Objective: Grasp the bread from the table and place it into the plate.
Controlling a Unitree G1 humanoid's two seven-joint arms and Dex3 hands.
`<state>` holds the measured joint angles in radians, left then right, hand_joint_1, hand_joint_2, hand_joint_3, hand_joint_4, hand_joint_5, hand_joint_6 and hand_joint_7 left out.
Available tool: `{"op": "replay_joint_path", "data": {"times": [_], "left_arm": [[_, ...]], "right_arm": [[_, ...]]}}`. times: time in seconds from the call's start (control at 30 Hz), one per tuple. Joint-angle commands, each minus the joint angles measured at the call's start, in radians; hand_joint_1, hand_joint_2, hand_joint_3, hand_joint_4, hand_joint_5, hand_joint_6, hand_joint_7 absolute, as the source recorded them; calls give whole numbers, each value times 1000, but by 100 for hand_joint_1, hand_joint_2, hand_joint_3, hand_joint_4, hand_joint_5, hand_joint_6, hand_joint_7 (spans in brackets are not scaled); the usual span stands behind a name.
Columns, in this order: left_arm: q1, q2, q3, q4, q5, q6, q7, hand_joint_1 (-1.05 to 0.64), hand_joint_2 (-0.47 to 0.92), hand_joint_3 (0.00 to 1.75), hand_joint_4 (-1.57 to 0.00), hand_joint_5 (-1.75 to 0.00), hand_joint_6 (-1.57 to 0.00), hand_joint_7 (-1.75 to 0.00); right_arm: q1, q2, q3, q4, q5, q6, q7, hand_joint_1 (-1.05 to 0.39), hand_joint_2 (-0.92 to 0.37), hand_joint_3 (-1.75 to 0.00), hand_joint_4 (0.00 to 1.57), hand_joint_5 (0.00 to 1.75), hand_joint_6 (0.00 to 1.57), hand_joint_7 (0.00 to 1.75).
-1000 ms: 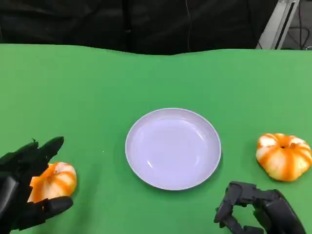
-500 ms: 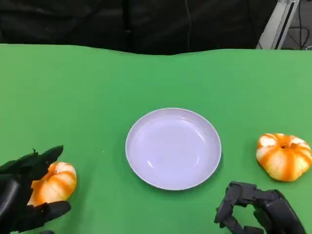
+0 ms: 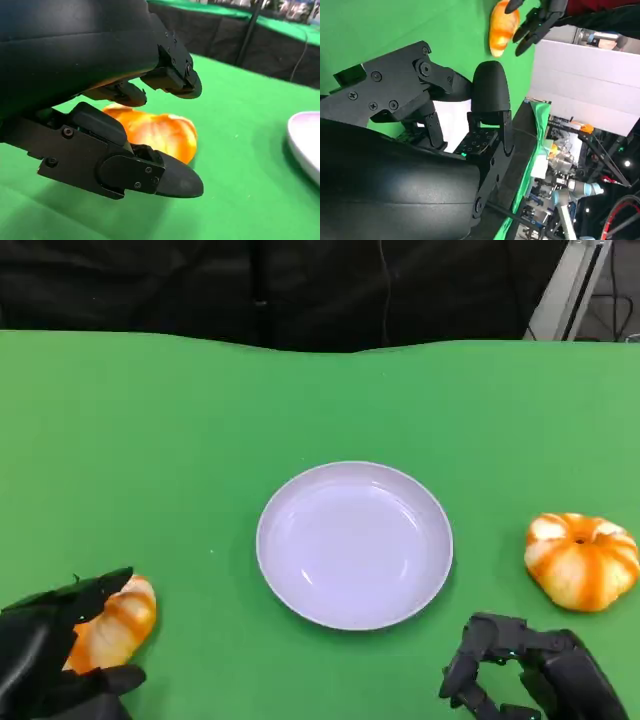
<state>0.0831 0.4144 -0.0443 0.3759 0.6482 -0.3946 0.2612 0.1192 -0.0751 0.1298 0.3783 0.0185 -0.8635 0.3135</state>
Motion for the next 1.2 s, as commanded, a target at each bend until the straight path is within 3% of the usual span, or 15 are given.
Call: {"op": "replay_joint_path", "data": {"times": [0.03,0.4,0.53,0.63,0.73,0.93,1.13,1.2], "left_arm": [[-41,31,-20,71,-17,3,2,-88,92,27,-51,0,-51,-1],[-123,40,-60,179,-32,20,7,-75,92,18,-52,0,-53,-1],[-140,46,-67,214,-55,-3,-3,-34,85,4,-52,0,-54,0],[-152,49,-75,240,-64,-18,5,-25,87,2,-53,0,-55,-1],[-155,59,-82,245,-72,-29,-10,-44,89,2,-51,0,-54,0],[-157,76,-99,244,-70,-29,-17,-47,85,0,-51,0,-55,0],[-148,72,-105,222,-61,13,-3,-43,83,0,-57,-2,-60,-2],[-143,66,-109,207,-35,47,37,-25,83,0,-77,-10,-82,-7]], "right_arm": [[6,-11,-3,-14,8,5,-2,-22,-68,-79,79,158,80,130],[7,-7,-2,-14,6,2,-5,-21,-68,-81,79,159,80,130],[9,-4,0,-16,9,4,-5,-23,-67,-80,79,158,81,129],[8,-4,0,-19,8,11,-6,-25,-67,-81,79,159,81,129],[7,-4,-1,-24,1,13,-10,-24,-66,-82,79,159,81,130],[3,-4,-1,-26,4,16,-9,-22,-65,-83,79,159,80,130],[-1,-4,-1,-22,1,14,-10,-23,-64,-85,79,160,80,130],[-2,-2,-3,-17,0,9,-12,-21,-64,-86,79,160,81,130]]}}
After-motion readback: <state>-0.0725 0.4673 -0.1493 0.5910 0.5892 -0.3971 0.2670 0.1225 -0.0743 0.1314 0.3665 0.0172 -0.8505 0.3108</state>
